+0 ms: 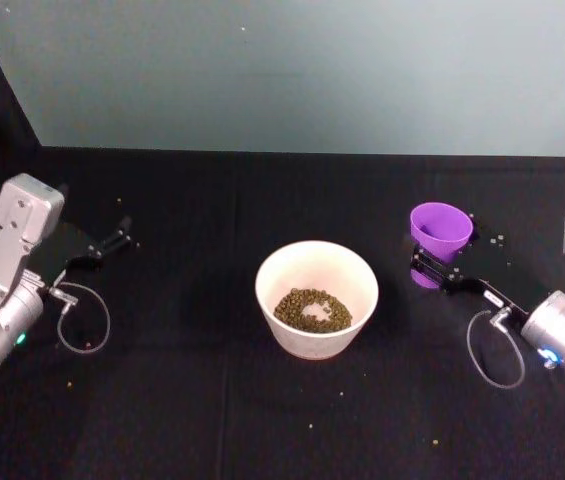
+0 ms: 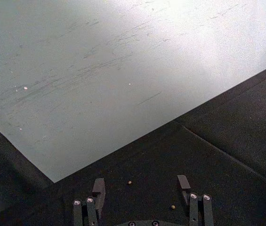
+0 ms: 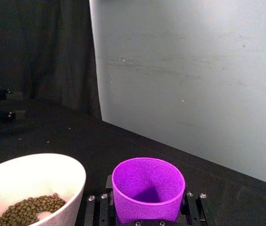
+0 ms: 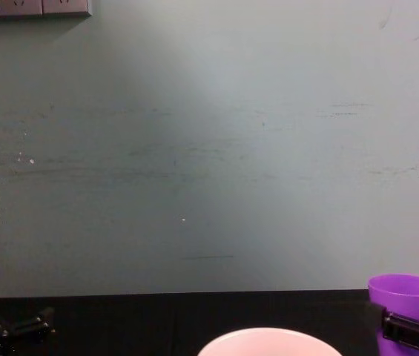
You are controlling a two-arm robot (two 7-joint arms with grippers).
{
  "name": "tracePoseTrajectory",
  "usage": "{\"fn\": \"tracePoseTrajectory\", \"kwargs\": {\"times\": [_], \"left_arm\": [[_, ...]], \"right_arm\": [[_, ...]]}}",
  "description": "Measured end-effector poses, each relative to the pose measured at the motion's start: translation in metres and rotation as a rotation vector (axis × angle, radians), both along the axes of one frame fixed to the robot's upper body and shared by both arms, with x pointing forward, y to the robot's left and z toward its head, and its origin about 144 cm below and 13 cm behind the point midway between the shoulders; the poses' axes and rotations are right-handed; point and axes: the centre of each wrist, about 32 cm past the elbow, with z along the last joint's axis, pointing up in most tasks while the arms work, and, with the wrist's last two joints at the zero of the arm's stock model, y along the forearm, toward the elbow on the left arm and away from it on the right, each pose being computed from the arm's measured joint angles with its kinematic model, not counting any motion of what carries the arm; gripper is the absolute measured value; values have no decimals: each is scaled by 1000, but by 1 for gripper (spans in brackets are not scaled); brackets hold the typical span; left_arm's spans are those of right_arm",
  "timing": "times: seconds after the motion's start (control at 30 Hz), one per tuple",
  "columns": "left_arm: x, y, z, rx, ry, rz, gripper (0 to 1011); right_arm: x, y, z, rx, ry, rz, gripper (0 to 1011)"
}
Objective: Pick up the cup and pour the mung beans from the cup into the bowl.
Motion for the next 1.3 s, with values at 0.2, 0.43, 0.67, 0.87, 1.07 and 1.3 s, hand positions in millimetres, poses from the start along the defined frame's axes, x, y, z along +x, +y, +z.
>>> {"fn": "tracePoseTrajectory", "kwargs": {"times": [0.2,0.43,0.67,0.87,1.07,1.3], "left_arm": [[0,0,0,0,0,0,1000],[0,0,0,0,0,0,1000],[0,0,0,0,0,0,1000],[0,0,0,0,0,0,1000],[0,0,0,0,0,0,1000],[0,0,0,0,0,0,1000]], "right_arm": [[6,4,-3,1,23,4,754],[10,10,-10,-9,40,11,754],[11,11,-17,-20,58,14,754],[9,7,-23,-24,62,21,754],[7,3,-27,-13,73,23,754],[6,3,-28,-7,78,27,754]]}}
